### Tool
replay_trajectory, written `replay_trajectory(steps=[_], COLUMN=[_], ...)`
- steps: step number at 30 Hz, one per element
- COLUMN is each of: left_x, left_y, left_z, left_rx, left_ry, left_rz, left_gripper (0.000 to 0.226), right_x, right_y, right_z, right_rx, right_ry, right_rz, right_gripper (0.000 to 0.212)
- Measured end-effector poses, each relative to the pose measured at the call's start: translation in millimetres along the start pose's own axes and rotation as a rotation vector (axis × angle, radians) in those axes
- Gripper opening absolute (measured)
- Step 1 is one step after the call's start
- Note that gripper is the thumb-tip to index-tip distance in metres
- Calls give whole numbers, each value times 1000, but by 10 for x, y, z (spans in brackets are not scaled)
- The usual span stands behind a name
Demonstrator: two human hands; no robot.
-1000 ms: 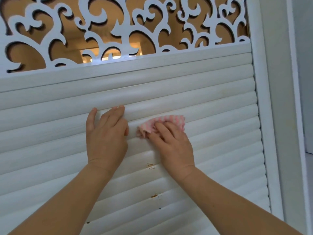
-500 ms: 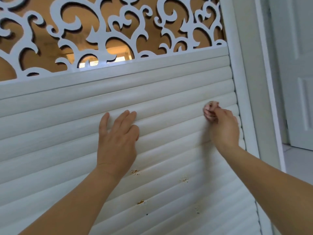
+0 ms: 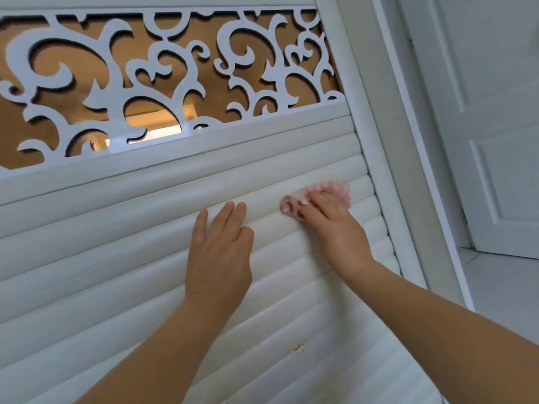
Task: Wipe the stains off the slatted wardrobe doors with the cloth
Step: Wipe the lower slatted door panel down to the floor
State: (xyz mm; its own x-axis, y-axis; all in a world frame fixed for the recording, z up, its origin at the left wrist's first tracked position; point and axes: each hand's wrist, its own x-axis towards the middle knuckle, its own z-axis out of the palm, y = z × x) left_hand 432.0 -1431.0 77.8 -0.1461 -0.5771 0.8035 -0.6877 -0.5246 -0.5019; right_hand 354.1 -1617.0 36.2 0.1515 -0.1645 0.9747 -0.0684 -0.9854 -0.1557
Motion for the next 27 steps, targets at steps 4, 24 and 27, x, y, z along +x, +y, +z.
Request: replay_trajectory(steps=[4, 24, 27], left_x=[1, 44, 47], left_y=[-1, -10, -6], left_z=[69, 71, 70], left_rx=[-10, 39, 33], left_ry=[49, 91, 103], left_rz=[2, 29, 29], left_gripper=[18, 17, 18], right_x=[77, 315, 260], right_y=[340, 158, -201], right_z=[-80, -74, 87], right_rx=[-32, 117, 124], right_ry=[21, 174, 94], right_rz=[349, 497, 130], right_gripper=[53, 36, 47])
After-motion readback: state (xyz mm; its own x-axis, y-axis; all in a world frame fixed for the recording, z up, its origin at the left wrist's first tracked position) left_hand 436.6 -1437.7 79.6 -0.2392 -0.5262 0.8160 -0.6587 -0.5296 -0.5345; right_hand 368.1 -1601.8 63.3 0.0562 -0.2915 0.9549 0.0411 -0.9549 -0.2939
